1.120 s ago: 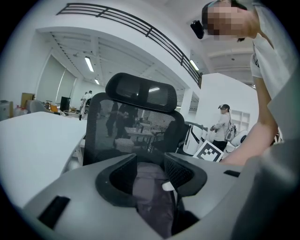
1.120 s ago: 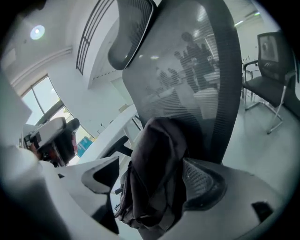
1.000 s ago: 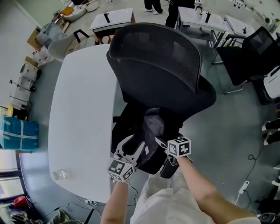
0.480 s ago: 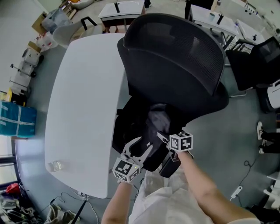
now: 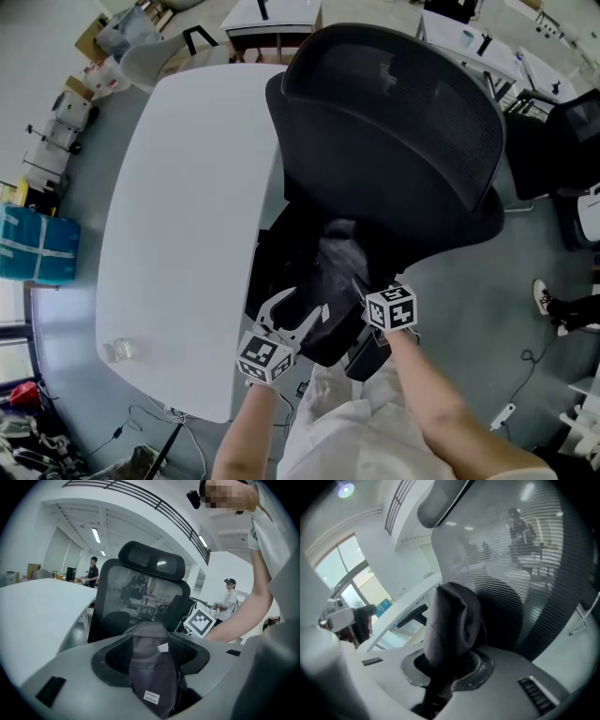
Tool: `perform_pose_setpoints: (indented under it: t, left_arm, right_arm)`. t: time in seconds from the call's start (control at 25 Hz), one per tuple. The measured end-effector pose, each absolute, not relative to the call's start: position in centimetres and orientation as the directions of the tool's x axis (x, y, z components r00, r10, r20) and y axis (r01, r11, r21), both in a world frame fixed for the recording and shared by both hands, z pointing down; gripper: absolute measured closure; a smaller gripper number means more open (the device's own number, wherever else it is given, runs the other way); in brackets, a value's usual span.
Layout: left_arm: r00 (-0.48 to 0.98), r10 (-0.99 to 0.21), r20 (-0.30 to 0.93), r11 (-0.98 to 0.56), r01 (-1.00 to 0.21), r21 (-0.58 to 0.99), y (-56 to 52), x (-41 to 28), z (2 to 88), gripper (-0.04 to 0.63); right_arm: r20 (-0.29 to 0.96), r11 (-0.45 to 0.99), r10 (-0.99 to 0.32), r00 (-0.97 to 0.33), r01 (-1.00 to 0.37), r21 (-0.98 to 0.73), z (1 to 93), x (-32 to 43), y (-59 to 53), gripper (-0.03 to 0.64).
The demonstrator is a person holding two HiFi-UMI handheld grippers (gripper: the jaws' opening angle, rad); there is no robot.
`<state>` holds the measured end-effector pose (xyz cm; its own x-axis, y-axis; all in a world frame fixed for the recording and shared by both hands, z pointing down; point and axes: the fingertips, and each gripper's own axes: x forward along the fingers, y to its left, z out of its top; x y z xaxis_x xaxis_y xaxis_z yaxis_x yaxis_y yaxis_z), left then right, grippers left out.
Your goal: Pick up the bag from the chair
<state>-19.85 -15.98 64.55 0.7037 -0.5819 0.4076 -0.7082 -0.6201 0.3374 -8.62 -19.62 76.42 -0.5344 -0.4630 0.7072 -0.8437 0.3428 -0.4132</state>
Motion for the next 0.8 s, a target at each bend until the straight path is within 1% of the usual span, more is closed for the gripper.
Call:
perform_pose_setpoints:
  t: [0.16,0.28,0.52,0.64,0.8]
  left_arm:
    - [0.705,-0.573,0.418,-0.621,-0.707,0.340,-17.6,-20.9,64.7,0.319]
    - [0.707,-0.555,0.438,-0.642,-0.699,0.314,-18.4,-21.1,64.9,0.291]
    - [0.684,-0.526,0.505,-0.688,-0.692,0.220,-19.8,-22.3,66.1,0.272]
    - [0.662,-0.497,0.561,-0.719,-0.677,0.161,-20.2,-23.2,67.3,0.268]
    - [0.636,-0.393,0.664,-0.793,-0.601,0.105,-19.1,-23.3,70.1,0.268]
  right_arm:
    - [0.660,0.495,-0.427,-0.619,-0.770,-0.402,74.7,-10.8,-19.0,0.558]
    - [0.621,0.597,-0.379,-0.686,-0.694,-0.402,73.1,-11.9,-18.7,0.561]
    - [0.587,0.804,-0.236,-0.774,-0.495,-0.329,70.1,-14.5,-17.8,0.563]
    - [0.587,0.859,-0.175,-0.791,-0.414,-0.301,69.3,-15.2,-17.4,0.563]
    - [0.593,0.895,-0.115,-0.797,-0.342,-0.285,68.7,-15.6,-16.9,0.564]
